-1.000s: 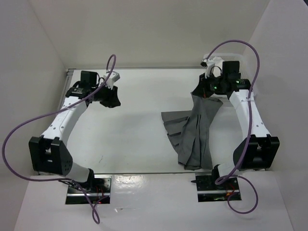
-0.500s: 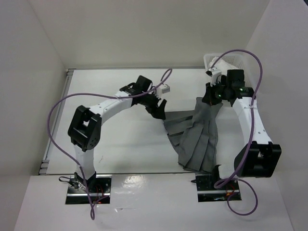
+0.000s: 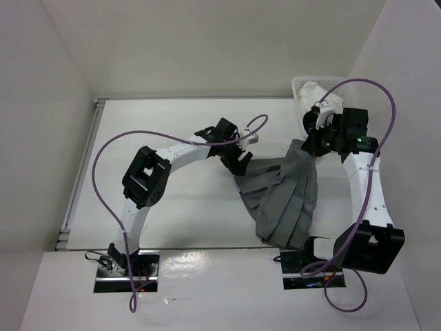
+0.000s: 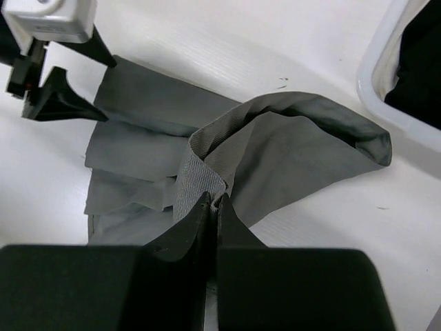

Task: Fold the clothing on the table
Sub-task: Fold the skirt

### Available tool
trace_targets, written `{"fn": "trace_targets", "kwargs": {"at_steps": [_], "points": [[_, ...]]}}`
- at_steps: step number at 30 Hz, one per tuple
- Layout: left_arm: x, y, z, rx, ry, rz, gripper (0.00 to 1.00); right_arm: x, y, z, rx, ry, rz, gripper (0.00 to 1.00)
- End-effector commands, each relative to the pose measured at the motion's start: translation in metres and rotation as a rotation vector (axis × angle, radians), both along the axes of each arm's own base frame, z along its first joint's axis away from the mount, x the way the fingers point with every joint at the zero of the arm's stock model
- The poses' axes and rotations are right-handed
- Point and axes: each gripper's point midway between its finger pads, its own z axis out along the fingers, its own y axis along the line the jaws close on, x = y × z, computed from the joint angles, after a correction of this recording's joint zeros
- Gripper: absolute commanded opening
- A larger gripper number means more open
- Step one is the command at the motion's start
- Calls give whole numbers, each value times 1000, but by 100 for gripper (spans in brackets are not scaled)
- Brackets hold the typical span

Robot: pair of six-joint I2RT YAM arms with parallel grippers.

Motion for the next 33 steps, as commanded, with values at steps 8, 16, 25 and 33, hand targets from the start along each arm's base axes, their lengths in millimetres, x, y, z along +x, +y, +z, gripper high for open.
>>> {"fn": "trace_targets", "kwargs": {"at_steps": [8,16,25,33], "points": [[15,-21,-31,106,-162,-2,83,-10,-1,12,37,-33,5,0],[3,0,-67,223,-83,75,0,-7,4,17,60,-51,20,0],[-19,90,-48,347,-2,311,0,-3,7,26,77,-64,42,0],[-52,181,-24,440,101,497,0,22,6,34,95,-95,58,0]]}}
